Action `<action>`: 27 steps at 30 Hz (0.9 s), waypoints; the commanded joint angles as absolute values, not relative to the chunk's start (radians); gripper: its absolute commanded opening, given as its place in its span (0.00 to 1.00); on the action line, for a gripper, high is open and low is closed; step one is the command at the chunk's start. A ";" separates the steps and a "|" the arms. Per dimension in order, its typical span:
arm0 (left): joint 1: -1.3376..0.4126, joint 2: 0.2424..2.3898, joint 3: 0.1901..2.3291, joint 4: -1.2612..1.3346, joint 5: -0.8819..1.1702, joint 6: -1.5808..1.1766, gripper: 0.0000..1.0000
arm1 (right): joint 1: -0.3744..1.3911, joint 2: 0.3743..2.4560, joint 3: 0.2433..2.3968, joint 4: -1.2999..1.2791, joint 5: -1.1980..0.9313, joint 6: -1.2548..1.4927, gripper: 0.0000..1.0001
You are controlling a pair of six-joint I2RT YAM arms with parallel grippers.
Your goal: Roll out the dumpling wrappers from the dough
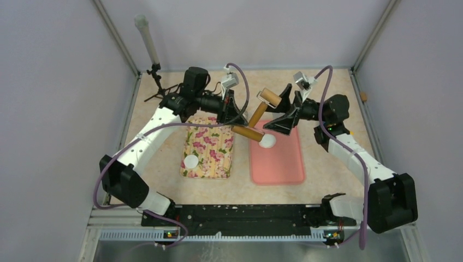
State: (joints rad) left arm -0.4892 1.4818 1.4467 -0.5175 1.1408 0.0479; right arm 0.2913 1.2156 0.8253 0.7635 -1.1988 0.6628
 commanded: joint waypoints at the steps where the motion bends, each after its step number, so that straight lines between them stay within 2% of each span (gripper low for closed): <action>1: -0.506 1.482 1.441 -0.434 1.184 0.021 0.00 | 0.302 1.233 0.837 1.000 -1.220 0.800 0.88; 10: -0.530 1.505 1.451 -0.432 1.182 0.016 0.00 | 0.343 1.277 0.856 0.959 -1.207 0.762 0.81; 15: -0.541 1.521 1.451 -0.444 1.175 0.027 0.00 | 0.350 1.300 0.871 0.983 -1.213 0.789 0.71; 19: -0.541 1.522 1.450 -0.456 1.170 0.041 0.00 | 0.349 1.301 0.869 0.987 -1.216 0.784 0.51; 24: -0.540 1.522 1.454 -0.486 1.157 0.071 0.00 | 0.349 1.302 0.881 0.917 -1.233 0.722 0.06; 25: -0.541 1.521 1.455 -0.489 1.153 0.074 0.00 | 0.349 1.301 0.886 0.877 -1.236 0.693 0.00; 27: -0.541 1.517 1.456 -0.492 1.148 0.078 0.00 | 0.349 1.296 0.896 0.785 -1.229 0.623 0.00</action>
State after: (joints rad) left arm -0.5442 1.5337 1.4437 -0.5034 1.1236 0.0467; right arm 0.3367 1.3109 0.8288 0.8658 -1.1667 0.7418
